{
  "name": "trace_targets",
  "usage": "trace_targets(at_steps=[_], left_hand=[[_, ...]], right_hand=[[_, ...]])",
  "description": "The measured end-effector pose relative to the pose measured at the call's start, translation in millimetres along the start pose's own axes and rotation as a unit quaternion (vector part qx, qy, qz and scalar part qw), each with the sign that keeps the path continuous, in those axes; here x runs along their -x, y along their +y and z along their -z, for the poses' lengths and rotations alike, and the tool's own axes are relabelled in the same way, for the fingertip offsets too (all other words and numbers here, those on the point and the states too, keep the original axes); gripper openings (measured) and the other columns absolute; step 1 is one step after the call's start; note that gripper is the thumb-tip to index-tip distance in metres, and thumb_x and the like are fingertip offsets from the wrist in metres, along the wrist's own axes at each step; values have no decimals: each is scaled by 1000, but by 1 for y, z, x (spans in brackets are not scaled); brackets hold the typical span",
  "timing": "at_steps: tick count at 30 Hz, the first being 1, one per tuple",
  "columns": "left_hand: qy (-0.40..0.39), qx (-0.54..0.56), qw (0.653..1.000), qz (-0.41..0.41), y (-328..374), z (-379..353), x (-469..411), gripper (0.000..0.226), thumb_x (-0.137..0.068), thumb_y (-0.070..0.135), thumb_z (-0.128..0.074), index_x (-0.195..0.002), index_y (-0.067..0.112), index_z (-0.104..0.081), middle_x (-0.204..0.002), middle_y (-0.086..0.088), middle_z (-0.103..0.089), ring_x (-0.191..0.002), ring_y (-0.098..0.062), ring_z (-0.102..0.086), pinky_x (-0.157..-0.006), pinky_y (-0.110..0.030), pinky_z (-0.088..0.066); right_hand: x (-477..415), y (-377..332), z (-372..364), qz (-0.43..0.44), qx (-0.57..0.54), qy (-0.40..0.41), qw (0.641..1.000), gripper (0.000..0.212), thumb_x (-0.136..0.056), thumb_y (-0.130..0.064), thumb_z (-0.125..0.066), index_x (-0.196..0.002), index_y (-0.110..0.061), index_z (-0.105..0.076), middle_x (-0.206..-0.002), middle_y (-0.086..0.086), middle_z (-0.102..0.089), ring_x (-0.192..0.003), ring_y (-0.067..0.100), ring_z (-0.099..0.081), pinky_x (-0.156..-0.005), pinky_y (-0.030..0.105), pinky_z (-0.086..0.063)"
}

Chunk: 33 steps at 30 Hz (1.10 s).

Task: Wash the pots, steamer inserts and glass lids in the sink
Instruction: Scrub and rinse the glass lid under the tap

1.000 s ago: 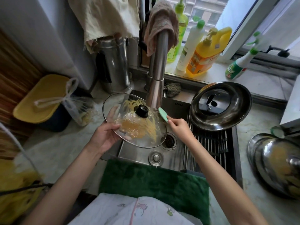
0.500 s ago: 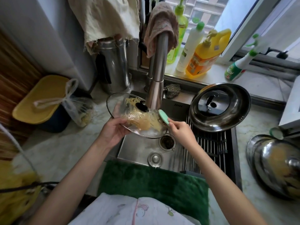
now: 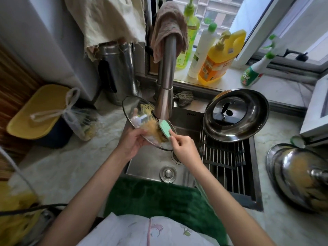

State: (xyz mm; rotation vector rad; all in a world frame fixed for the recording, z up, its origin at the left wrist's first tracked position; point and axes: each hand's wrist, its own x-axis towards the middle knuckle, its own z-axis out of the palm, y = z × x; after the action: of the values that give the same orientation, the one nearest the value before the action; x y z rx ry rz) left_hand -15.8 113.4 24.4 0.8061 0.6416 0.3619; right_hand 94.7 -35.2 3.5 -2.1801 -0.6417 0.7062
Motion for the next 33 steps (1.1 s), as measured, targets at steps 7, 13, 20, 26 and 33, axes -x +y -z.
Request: trace_targets(at_steps=[7, 13, 20, 26, 33], left_hand=[[-28, -14, 999, 9, 0, -13, 4, 48, -87, -13, -38, -99, 29, -58, -76, 4, -73, -73, -18, -66, -53, -31, -58], [-50, -6, 999, 5, 1, -9, 3, 53, -86, -12, -40, -114, 32, -50, -83, 3, -74, -75, -16, -70, -61, -34, -59], [-39, 41, 998, 14, -4, -11, -1, 74, -76, -13, -52, -138, 27, -39, -102, -8, -68, -82, -19, -70, -64, -36, -60], [-54, 13, 998, 21, -8, -20, 3, 49, -87, -17, -35, -98, 27, -54, -89, -4, -70, -72, -16, -70, -55, -33, -59], [-83, -38, 995, 47, -11, -13, 1, 38, -85, -14, -39, -117, 4, -50, -84, -3, -73, -74, -14, -70, -58, -30, -57]], right_hand=[[-4, 1, 4, -43, -39, 23, 998, 31, -97, -24, -48, -123, -19, -63, -98, -2, -73, -51, 8, -51, -50, 30, -37], [-13, 25, 21, -71, -4, 39, 997, 33, -97, -25, -46, -124, -16, -62, -114, 3, -70, -50, 4, -45, -49, 26, -35], [17, 8, 8, 50, 3, 19, 999, 33, -96, -27, -50, -128, -35, -55, -65, 6, -67, -39, 6, -29, -43, 28, -23], [6, 8, 11, 26, 20, 28, 999, 33, -96, -25, -50, -127, -25, -61, -92, 1, -74, -38, 5, -36, -42, 26, -28], [-12, -26, 4, 81, 44, 43, 995, 33, -94, -29, -51, -126, -32, -60, -76, 5, -72, -49, 11, -53, -51, 34, -41]])
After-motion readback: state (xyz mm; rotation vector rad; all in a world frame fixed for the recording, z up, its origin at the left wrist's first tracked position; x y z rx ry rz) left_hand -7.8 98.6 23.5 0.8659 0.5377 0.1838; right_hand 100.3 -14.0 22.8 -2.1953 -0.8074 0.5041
